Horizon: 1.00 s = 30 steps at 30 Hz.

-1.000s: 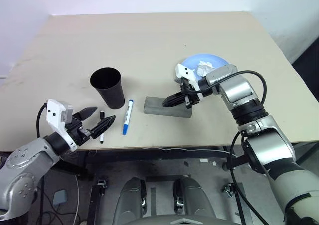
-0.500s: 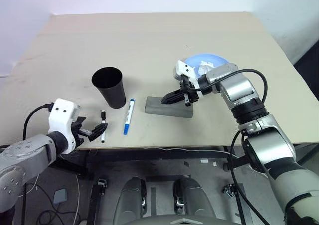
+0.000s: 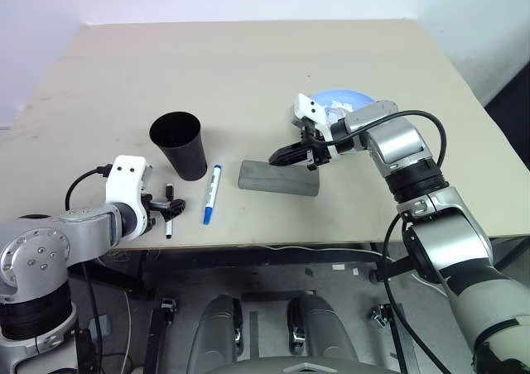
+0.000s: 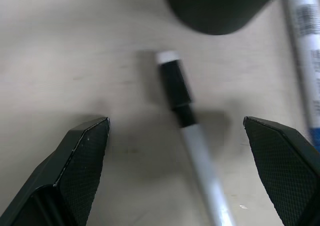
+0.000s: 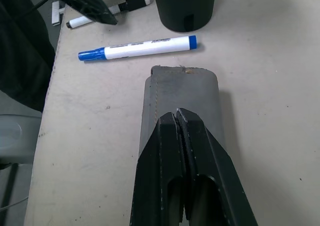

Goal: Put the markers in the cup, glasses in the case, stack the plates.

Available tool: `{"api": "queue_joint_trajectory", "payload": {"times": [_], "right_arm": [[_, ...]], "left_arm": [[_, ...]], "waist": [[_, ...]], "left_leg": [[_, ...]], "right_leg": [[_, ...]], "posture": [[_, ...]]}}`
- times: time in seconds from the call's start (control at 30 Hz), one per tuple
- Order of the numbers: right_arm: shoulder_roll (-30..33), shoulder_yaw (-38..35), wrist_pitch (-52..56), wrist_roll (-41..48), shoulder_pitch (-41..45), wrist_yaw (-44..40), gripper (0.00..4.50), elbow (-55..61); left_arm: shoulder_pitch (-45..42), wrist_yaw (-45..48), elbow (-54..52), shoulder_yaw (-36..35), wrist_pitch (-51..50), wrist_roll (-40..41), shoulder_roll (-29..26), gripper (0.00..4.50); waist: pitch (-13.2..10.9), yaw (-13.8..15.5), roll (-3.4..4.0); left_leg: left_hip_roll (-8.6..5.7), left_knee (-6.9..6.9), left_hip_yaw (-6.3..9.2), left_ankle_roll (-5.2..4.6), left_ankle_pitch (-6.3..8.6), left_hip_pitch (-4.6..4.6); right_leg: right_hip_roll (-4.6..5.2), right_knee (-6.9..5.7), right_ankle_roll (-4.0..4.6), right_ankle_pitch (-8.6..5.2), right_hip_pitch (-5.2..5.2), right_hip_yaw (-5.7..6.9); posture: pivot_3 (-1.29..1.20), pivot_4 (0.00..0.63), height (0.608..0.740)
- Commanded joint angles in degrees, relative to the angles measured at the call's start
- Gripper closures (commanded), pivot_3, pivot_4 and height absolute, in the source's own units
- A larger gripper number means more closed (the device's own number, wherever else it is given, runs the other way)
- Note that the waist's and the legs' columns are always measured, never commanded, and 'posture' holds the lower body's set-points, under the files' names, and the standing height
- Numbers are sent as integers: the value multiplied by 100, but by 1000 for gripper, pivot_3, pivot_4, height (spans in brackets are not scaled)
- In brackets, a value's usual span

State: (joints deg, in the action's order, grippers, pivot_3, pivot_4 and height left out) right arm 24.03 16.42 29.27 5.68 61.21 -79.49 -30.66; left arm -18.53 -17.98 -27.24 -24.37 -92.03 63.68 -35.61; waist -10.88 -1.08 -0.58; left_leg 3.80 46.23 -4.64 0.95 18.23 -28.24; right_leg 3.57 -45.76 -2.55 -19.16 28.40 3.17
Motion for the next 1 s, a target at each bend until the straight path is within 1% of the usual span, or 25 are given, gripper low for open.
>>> {"api": "queue_joint_trajectory", "payload": {"times": [0.03,0.3,0.37,0.47,0.53,0.67,0.77,0.8,0.83,1.0], "right_arm": [[63,-129,-128,53,146,44,4444,69],[54,-130,-156,32,166,158,4444,-17],[56,-128,-161,36,172,170,4500,-23],[68,-135,-164,49,183,172,4500,-38],[74,-134,-185,36,191,186,4500,-59],[80,-150,-207,40,206,196,4500,-123],[53,-180,-221,63,240,230,4500,-192],[50,-183,-234,65,245,238,4500,-211],[51,-184,-251,62,246,245,4500,-229],[57,-192,-345,45,261,306,4500,-340]], "left_arm": [[-38,-519,121,-153,-47,456,-108,0],[-49,-1446,362,-25,-47,1567,4,0],[-80,-1634,437,6,-47,1772,-67,380],[1,-2025,628,212,272,2521,-358,1236],[168,-2539,748,485,777,3223,-732,1929],[366,-3239,817,1179,1803,4484,-1582,3262],[394,-3356,776,1599,2314,4903,-2070,4264],[396,-3332,761,1691,2419,4926,-2178,4479],[407,-3329,745,1754,2535,4932,-2256,4479],[423,-3359,832,1903,2973,4932,-2519,4479]], "waist": [[0,4,-1],[0,18,-1],[0,24,-1],[1,26,-2],[0,26,-3],[-1,26,-5],[-2,25,-5],[-2,26,-5],[-2,26,-5],[-3,28,-6]], "left_leg": [[0,1,1,0,0,0],[-1,4,2,-1,0,2],[-2,5,1,1,-1,1],[-3,8,2,1,-1,0],[-3,8,2,2,-1,0],[-3,10,4,10,-6,-4],[-3,11,4,10,-6,-5],[-4,12,3,10,-6,-7],[-4,12,3,10,-6,-9],[-4,13,2,10,-6,-12]], "right_leg": [[0,-2,1,1,0,0],[2,-9,5,2,0,-2],[3,-10,5,2,0,-2],[5,-11,5,2,0,-2],[7,-11,5,2,1,-2],[13,-12,8,2,4,-4],[16,-12,20,5,7,-3],[16,-12,30,3,9,-3],[16,-12,41,-2,10,-3],[12,-12,41,-1,12,-2]], "posture": [[0,150,670],[0,150,670],[0,150,670],[0,150,670],[0,150,670],[0,150,670],[0,150,670],[0,150,670],[0,150,670],[0,150,670]]}}
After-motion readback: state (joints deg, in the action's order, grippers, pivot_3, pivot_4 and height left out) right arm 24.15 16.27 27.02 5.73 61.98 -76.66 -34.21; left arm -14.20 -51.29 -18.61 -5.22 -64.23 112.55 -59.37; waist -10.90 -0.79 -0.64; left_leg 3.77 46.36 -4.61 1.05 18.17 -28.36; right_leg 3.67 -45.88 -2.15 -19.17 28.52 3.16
